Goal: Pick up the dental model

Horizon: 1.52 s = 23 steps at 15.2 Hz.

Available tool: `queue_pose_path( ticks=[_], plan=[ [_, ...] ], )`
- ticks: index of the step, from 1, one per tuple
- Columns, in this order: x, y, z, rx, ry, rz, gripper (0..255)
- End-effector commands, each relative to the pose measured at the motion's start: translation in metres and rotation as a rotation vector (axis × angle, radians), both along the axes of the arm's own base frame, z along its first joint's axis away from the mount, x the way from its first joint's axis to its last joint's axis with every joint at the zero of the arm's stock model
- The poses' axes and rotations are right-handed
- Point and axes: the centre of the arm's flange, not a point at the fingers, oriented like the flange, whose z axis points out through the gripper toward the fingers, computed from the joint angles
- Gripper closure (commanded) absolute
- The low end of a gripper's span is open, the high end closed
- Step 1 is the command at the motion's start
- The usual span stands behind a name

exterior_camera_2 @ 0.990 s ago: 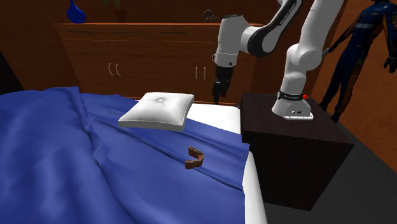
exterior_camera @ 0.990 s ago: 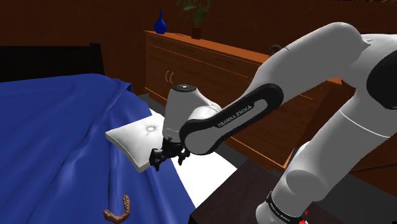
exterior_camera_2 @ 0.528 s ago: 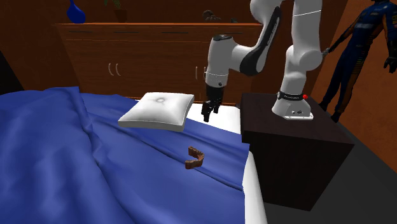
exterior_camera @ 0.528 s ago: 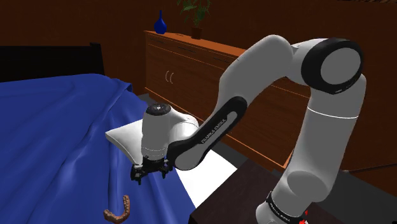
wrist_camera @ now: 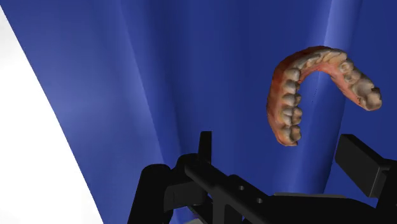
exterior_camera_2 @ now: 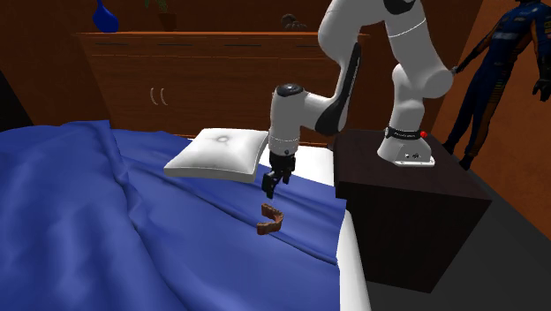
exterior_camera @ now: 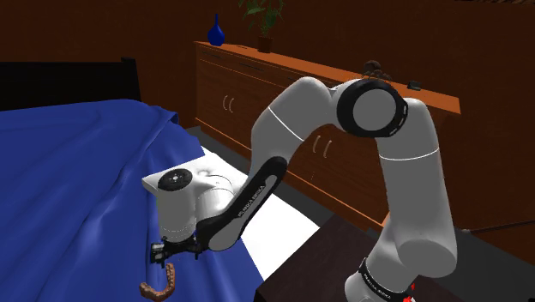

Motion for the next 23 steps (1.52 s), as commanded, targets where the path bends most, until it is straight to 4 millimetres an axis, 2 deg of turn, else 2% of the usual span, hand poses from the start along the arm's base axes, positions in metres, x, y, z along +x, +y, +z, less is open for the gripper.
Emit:
queue_pose_path(
  ticks=[1,3,10,12,13,22,23],
  plan=[
    [0.009,0.017,-0.023,-0.010,-0.004,-0.014,0],
    [0.017,0.030,-0.039,-0.017,-0.005,-0.025,0],
    [0.017,0.030,-0.076,-0.017,-0.005,-0.025,0],
    [0.017,0.030,-0.079,-0.017,-0.005,-0.025,0],
    [0.017,0.030,-0.079,-0.017,-0.005,-0.025,255],
    [0.017,0.030,-0.079,-0.017,-0.005,-0.025,255],
    [0.017,0.030,-0.074,-0.017,-0.005,-0.025,255]
  ],
)
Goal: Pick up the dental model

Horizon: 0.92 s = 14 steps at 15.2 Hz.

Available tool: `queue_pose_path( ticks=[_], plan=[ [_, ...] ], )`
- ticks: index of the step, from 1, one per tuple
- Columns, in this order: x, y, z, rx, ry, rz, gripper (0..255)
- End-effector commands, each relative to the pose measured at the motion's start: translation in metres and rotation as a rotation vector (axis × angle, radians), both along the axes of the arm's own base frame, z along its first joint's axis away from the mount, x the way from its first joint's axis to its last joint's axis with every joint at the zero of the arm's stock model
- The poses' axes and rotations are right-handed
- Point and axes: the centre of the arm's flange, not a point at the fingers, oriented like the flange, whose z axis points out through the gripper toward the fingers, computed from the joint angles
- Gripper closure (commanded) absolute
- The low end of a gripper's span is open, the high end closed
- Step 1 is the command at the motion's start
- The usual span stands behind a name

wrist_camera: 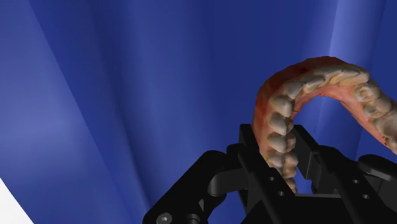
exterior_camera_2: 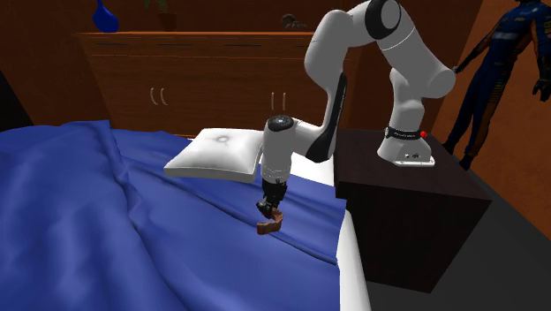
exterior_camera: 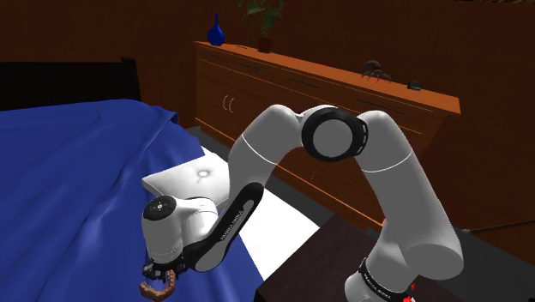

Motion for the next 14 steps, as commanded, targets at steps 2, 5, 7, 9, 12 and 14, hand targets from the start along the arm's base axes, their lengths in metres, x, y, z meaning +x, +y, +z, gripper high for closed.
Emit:
queue_pose_path(
  ticks=[2,5,7,9,12,14],
  plan=[
    [0.000,0.000,0.013,0.000,0.000,0.000,255],
    [0.000,0.000,0.029,0.000,0.000,0.000,255],
    [0.000,0.000,0.040,0.000,0.000,0.000,255],
    [0.000,0.000,0.050,0.000,0.000,0.000,255],
    [0.000,0.000,0.066,0.000,0.000,0.000,255],
    [0.000,0.000,0.077,0.000,0.000,0.000,255]
  ],
)
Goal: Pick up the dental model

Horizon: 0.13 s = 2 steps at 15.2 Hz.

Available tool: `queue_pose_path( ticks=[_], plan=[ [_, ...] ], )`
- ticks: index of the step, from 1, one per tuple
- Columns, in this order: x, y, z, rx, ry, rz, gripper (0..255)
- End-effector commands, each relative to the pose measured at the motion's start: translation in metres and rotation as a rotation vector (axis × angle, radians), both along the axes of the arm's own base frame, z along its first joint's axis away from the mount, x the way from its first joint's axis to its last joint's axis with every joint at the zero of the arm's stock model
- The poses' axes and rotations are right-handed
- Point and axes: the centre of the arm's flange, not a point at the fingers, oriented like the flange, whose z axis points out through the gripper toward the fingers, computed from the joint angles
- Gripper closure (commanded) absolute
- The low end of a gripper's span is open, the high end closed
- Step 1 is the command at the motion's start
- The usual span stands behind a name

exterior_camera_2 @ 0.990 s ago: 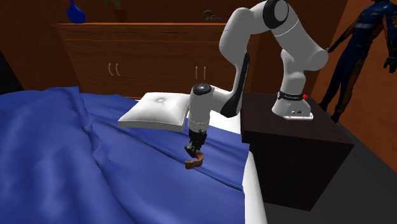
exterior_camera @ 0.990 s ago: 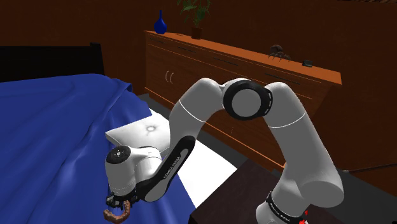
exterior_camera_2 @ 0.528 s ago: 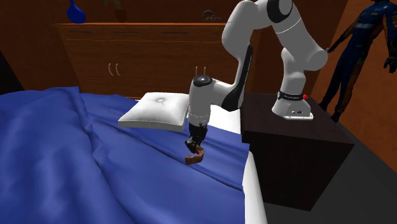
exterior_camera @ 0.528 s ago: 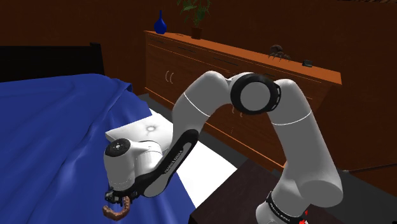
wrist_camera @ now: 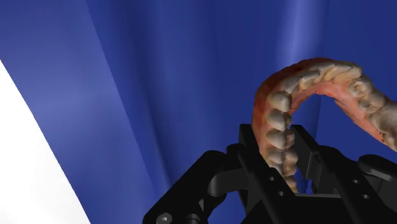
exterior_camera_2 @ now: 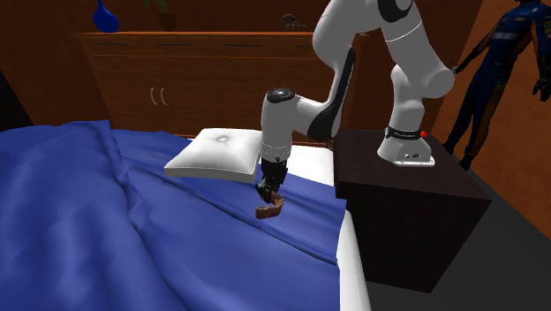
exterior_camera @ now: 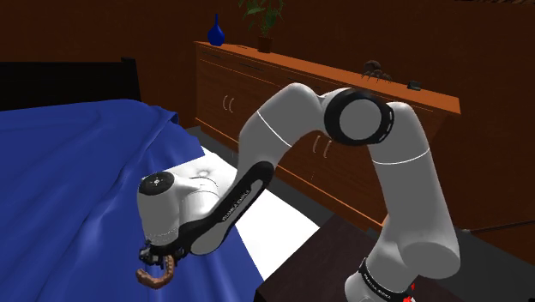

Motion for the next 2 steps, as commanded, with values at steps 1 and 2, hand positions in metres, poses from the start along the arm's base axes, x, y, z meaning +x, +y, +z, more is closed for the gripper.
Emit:
queue_pose_path(
  ticks=[1,2],
  plan=[
    [-0.0009,0.0004,0.0060,0.000,0.000,0.000,255],
    [-0.0009,0.0004,0.0060,0.000,0.000,0.000,255]
  ],
)
